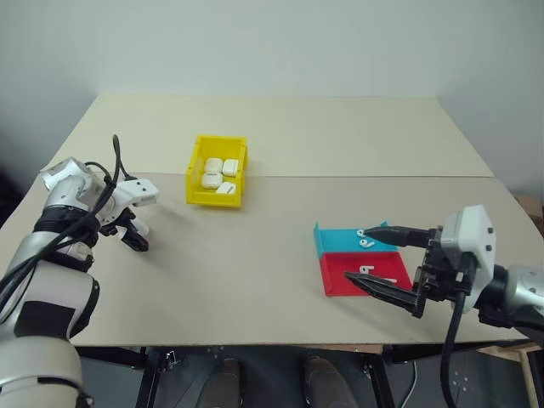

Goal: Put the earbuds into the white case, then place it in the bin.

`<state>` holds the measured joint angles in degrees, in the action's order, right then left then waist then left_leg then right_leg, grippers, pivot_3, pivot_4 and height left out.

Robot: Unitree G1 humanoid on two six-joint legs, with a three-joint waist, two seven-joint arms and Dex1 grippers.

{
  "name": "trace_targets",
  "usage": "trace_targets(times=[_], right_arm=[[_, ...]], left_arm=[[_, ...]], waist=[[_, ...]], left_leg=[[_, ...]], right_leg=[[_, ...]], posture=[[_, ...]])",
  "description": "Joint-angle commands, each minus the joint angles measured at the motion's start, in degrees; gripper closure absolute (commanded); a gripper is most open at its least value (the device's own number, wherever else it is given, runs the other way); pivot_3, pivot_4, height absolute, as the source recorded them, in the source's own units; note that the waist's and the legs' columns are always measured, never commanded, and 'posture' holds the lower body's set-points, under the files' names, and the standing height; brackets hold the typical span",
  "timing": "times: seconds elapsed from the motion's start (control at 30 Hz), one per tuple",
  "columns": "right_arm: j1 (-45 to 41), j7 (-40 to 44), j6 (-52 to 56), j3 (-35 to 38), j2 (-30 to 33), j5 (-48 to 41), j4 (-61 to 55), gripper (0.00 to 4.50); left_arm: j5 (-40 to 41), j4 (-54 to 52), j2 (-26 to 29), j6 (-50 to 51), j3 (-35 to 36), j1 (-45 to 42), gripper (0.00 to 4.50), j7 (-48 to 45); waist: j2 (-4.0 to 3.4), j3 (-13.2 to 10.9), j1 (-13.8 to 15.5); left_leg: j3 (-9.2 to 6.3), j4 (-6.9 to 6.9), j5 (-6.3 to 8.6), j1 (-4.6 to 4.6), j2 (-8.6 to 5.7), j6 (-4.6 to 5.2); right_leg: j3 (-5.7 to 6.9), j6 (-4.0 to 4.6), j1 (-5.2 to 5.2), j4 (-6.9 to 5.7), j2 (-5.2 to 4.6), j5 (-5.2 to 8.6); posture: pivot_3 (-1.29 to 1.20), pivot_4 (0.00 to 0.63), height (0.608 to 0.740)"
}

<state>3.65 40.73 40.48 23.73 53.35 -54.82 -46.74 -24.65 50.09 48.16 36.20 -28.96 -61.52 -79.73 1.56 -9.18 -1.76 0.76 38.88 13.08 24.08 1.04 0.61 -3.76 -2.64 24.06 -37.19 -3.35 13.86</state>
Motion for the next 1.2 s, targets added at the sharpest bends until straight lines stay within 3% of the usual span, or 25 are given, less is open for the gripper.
trace_targets(times=[0.03,0.5,1.2], right_arm=[[-0.5,0.2,-1.2,0.8,0.4,0.3,-0.9,0.0],[-0.3,-0.4,-1.3,0.2,-0.2,0.3,-1.3,0.0],[-0.8,0.2,-1.5,0.6,0.2,0.8,-0.9,0.0]], left_arm=[[-2.2,-1.0,2.4,1.6,-0.7,1.7,0.06,0.0],[-2.3,-5.7,5.4,4.4,-0.4,3.8,0.06,-1.1],[-1.4,-3.0,2.1,3.1,1.1,1.2,0.06,0.5]], waist=[[0.0,0.0,-0.2],[0.02,0.0,-0.3],[0.02,0.0,1.0]], left_leg=[[0.0,0.0,0.0,0.0,0.0,0.0],[-0.02,0.0,0.0,0.05,0.02,0.0],[0.0,0.02,0.0,0.06,-0.03,0.0]], right_leg=[[0.0,0.0,0.0,0.0,0.0,0.0],[0.0,0.01,0.05,-0.01,0.02,0.0],[0.01,0.0,0.03,0.0,-0.03,0.0]], posture=[[0.0,0.15,0.74],[0.0,0.15,0.74],[0.0,0.15,0.74]])
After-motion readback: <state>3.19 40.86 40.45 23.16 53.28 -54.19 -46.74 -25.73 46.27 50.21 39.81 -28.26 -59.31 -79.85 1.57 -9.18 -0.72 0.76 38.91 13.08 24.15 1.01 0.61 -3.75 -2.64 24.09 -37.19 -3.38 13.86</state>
